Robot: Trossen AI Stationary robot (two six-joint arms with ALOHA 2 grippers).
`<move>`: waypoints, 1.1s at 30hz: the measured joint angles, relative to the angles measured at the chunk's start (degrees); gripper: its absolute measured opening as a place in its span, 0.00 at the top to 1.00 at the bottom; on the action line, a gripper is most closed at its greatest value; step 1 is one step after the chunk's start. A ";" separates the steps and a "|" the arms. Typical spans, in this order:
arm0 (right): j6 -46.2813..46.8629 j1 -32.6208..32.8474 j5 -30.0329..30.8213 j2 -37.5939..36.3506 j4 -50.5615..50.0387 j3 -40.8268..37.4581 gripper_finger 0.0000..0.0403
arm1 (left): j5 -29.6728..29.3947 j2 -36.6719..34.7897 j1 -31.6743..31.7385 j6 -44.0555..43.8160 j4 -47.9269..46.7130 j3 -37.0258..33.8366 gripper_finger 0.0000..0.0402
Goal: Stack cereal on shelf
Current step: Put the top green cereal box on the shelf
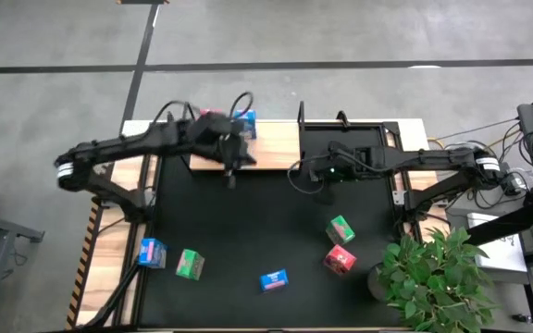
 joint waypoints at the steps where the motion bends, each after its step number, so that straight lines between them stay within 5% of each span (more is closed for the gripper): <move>1: -0.46 -0.85 0.00 -0.14 -0.62 -0.08 0.98 | -0.48 -1.81 -1.34 -1.20 2.25 -2.35 1.00; 9: -7.26 -5.93 0.39 -1.14 -1.26 -0.33 0.98 | -5.80 -14.77 -10.64 -6.01 14.37 -15.30 1.00; 18: -9.77 -7.17 -0.08 -0.92 -2.49 -0.33 0.94 | -6.36 -22.60 -12.88 -7.91 16.87 -20.44 1.00; 33: -12.20 -10.72 -0.08 1.15 -4.10 -2.32 0.37 | -6.38 -22.39 -12.86 -7.72 16.88 -20.64 1.00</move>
